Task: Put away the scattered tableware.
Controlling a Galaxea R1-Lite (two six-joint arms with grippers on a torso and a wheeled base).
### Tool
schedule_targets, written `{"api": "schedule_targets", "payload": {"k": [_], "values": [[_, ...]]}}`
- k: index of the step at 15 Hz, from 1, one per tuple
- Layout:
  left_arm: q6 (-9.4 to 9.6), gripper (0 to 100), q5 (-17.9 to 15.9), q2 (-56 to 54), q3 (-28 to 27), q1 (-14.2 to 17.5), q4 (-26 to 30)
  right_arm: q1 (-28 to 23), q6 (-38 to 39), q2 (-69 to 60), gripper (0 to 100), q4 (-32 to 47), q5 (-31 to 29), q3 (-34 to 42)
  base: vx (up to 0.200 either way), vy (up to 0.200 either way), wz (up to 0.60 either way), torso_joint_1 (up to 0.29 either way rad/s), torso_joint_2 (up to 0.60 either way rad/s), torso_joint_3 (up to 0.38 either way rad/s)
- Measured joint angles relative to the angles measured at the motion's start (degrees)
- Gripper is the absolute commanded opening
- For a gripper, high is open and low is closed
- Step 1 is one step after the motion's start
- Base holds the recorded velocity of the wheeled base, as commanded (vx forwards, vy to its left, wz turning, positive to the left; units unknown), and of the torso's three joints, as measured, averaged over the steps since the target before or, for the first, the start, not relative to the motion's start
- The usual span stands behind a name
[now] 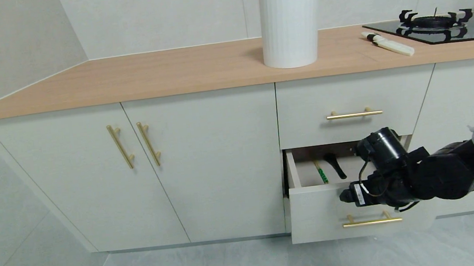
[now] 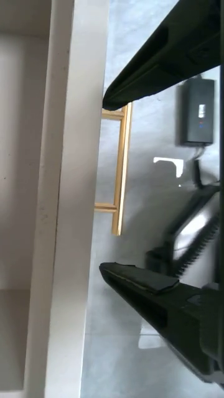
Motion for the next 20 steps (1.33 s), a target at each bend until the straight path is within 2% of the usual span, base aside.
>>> {"api": "schedule_targets", "payload": {"k": [4, 10, 12, 15, 20], "values": [[0.0, 100, 0.0, 0.0, 0.0, 0.0, 0.0, -2.3, 0.0, 4.7, 100, -1.5, 0.0, -5.8, 0.0, 0.0, 0.0, 0.0, 0.0, 0.0], [0.0, 100, 0.0, 0.0, 0.0, 0.0, 0.0, -3.7, -1.5, 10.1, 100, -13.5, -0.3, -7.1, 0.0, 0.0, 0.0, 0.0, 0.0, 0.0], [0.02, 100, 0.0, 0.0, 0.0, 0.0, 0.0, -4.2, -2.3, 12.8, 100, -22.4, -1.3, -6.9, 0.0, 0.0, 0.0, 0.0, 0.0, 0.0], [-0.02, 100, 0.0, 0.0, 0.0, 0.0, 0.0, -5.7, -2.5, 16.3, 100, -31.4, -1.7, -6.9, 0.0, 0.0, 0.0, 0.0, 0.0, 0.0], [-0.02, 100, 0.0, 0.0, 0.0, 0.0, 0.0, -8.0, -2.5, 20.2, 100, -35.7, -1.7, -8.2, 0.0, 0.0, 0.0, 0.0, 0.0, 0.0]]}}
